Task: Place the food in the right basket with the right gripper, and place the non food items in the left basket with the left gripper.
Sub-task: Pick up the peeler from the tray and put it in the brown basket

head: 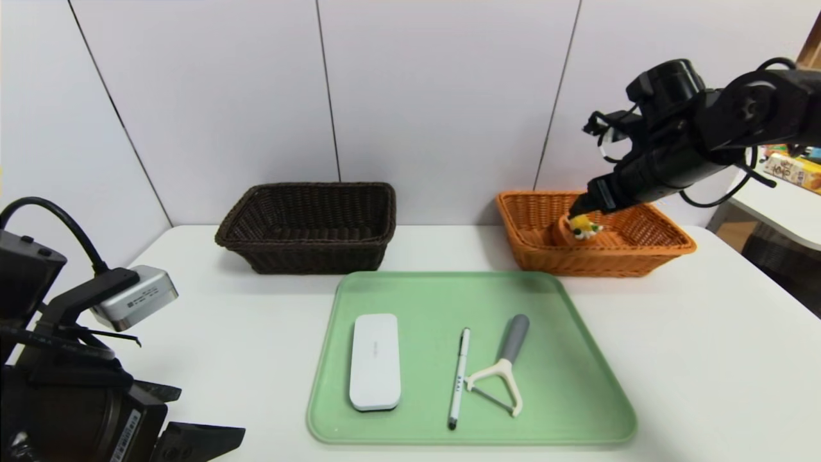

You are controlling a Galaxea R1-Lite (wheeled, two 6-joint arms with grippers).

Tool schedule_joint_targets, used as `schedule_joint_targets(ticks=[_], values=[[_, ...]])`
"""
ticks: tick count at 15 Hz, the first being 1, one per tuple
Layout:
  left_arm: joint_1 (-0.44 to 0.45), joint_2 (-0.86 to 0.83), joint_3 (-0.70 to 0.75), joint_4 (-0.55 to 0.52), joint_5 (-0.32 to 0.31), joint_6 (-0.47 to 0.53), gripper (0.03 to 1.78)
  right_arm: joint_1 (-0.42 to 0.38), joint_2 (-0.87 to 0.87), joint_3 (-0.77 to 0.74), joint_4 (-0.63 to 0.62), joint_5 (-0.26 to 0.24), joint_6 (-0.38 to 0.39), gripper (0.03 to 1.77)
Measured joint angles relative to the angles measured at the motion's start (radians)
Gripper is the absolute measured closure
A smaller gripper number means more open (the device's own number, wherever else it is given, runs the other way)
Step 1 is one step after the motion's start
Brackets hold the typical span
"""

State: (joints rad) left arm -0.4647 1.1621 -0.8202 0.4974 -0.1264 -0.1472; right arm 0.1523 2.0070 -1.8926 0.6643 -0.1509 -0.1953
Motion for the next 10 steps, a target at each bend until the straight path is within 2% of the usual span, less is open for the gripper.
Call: schedule_joint_targets(ticks=[3, 10], values=[[0.0, 0.0, -0.001, 0.0, 0.0, 0.0, 0.12, 0.009, -0.138, 0.116, 0.006, 0.0, -0.004, 0.11], [0.0, -0.003, -0.001, 0.0, 0.0, 0.0, 0.12, 0.037, -0.499, 0.526, 0.001, 0.035, 0.007, 0.11]])
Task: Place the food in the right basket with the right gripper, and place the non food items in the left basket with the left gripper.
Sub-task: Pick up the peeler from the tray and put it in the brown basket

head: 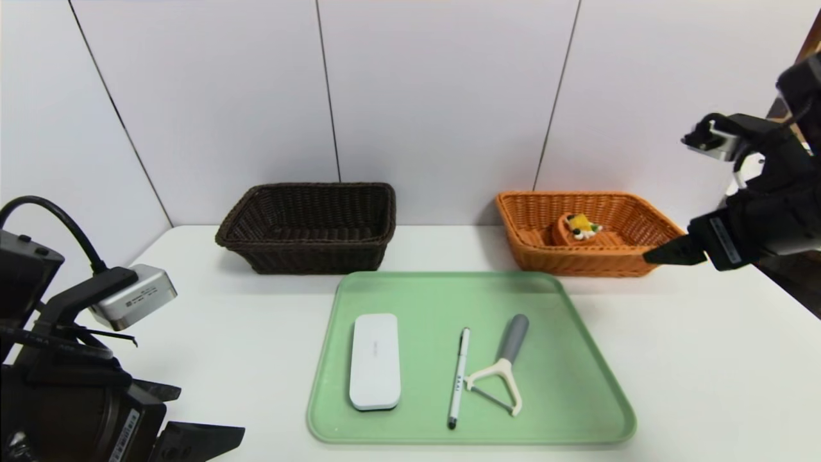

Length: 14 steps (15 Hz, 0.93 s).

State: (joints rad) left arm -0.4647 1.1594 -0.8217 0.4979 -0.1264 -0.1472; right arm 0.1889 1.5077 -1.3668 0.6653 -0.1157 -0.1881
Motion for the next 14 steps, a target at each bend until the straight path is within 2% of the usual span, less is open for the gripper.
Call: schedule_joint_targets(ticks=[4, 8, 14], values=[[0.0, -0.004, 0.004, 0.001, 0.0, -0.003, 0.12, 0.014, -0.143, 0.221, -0.024, 0.026, 0.041, 0.11], [0.0, -0.011, 0.009, 0.001, 0.0, -0.004, 0.12, 0.067, -0.225, 0.422, -0.128, 0.035, 0.101, 0.11], [0.0, -0.013, 0.018, 0.001, 0.0, -0.005, 0.12, 0.3, -0.241, 0.48, -0.162, 0.027, 0.324, 0.11]])
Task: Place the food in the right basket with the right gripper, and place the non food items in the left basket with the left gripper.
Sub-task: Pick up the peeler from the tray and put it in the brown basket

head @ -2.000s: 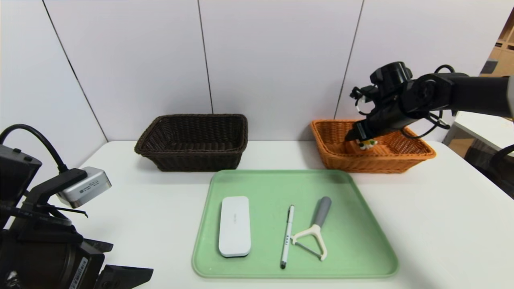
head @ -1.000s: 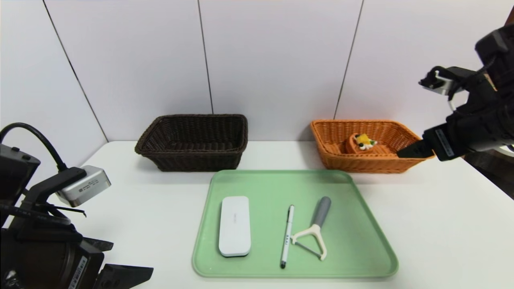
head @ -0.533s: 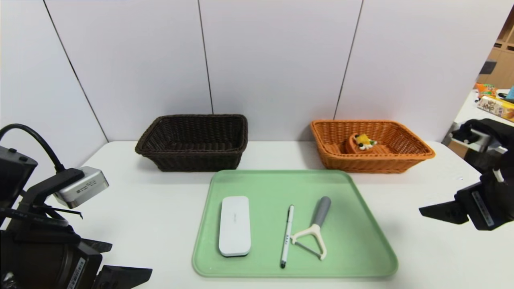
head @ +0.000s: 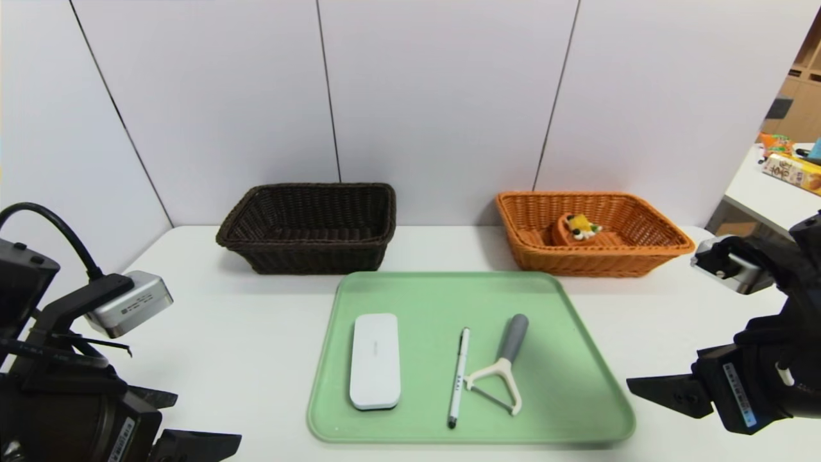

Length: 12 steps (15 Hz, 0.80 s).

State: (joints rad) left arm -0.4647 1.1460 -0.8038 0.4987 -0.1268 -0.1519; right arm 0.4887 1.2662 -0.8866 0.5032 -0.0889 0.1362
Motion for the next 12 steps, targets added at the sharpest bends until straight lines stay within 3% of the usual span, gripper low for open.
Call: schedule_joint_targets(ticks=[4, 9, 12], values=[[0.0, -0.006, 0.001, 0.001, 0.0, -0.002, 0.12, 0.104, 0.05, -0.058, 0.006, -0.007, 0.137, 0.11], [0.0, -0.007, 0.001, 0.0, 0.0, -0.002, 0.12, 0.156, 0.144, -0.158, 0.015, -0.015, 0.222, 0.11], [0.0, -0.007, 0.001, 0.0, 0.0, -0.002, 0.12, 0.208, 0.218, -0.236, 0.044, -0.033, 0.332, 0.11]])
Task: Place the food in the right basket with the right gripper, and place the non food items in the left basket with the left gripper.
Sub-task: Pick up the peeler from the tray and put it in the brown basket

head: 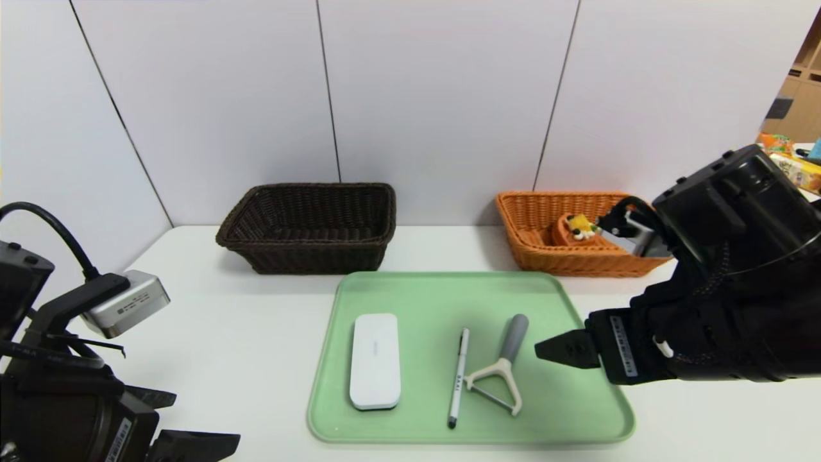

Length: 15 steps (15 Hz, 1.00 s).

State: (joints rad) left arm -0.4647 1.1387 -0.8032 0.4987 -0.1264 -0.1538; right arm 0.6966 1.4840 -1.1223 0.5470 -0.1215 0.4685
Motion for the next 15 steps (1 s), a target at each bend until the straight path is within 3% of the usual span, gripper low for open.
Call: schedule_joint_targets(ticks=[3, 10, 15], values=[[0.0, 0.0, 0.0, 0.0, 0.0, 0.0, 0.12, 0.045, 0.091, -0.123, 0.099, -0.035, 0.102, 0.11], [0.0, 0.0, 0.001, 0.0, 0.0, 0.0, 0.12, 0.05, 0.295, -0.429, 0.428, -0.04, 0.294, 0.1], [0.0, -0.002, 0.004, 0.0, 0.0, -0.001, 0.12, 0.013, 0.397, -0.564, 0.5, -0.035, 0.409, 0.1]])
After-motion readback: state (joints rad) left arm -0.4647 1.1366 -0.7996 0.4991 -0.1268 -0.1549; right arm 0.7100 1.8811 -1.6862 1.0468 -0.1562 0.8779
